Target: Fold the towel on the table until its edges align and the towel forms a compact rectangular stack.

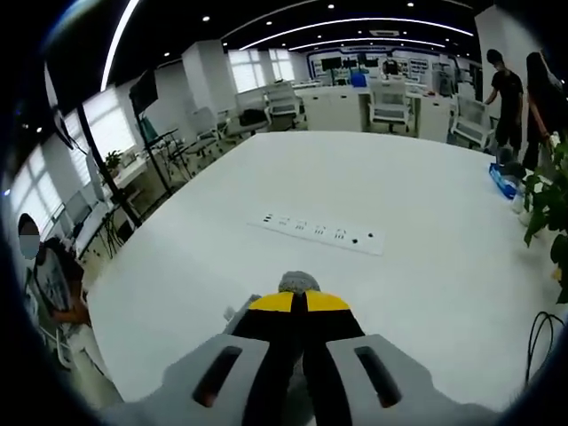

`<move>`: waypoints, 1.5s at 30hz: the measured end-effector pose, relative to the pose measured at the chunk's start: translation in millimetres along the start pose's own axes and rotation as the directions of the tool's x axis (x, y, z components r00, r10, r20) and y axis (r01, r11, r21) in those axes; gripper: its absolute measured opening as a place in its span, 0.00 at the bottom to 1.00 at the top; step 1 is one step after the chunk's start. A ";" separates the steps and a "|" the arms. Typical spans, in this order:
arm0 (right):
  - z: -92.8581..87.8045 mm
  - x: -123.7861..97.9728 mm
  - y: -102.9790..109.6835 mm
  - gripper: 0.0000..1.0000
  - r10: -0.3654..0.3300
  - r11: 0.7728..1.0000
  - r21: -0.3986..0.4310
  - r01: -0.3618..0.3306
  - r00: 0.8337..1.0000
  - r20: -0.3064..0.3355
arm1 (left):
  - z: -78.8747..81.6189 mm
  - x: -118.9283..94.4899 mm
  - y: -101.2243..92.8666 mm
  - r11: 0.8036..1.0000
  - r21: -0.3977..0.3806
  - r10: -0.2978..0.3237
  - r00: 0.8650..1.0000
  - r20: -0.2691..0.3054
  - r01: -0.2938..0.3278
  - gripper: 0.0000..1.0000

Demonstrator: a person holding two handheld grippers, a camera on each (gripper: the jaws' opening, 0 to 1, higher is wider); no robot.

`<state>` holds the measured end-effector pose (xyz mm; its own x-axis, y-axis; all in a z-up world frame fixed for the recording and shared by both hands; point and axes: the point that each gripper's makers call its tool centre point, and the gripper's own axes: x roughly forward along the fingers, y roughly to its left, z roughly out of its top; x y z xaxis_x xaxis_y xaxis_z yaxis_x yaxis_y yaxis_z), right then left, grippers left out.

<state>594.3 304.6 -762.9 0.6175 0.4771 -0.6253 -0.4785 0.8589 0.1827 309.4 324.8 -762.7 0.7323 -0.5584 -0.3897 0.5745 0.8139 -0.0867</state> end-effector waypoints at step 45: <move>-24.3 49.8 47.7 0.00 0.063 0.995 -0.069 -0.067 0.996 -0.063 | -48.9 -11.3 27.6 0.996 -0.078 0.044 0.995 -0.089 -0.051 0.04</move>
<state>587.0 364.8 -803.8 0.5453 0.5175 -0.6595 -0.5609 0.8099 0.1717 299.2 361.5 -805.6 0.7213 -0.5056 -0.4733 0.5064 0.8513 -0.1377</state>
